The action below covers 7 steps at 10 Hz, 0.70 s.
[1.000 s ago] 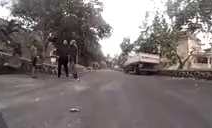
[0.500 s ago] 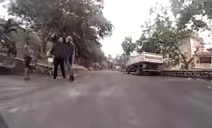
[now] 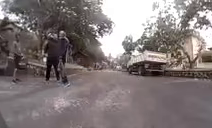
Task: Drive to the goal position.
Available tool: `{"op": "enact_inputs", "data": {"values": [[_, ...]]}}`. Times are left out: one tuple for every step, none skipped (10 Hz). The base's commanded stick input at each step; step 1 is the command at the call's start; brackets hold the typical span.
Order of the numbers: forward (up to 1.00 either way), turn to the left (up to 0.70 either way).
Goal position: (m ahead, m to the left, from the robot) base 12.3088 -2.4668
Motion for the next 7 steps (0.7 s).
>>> {"op": "enact_inputs", "data": {"values": [[0.00, 0.00], [0.00, 0.00], [0.00, 0.00], [0.00, 0.00], [0.01, 0.00], [0.41, 0.00], [0.81, 0.00]]}}
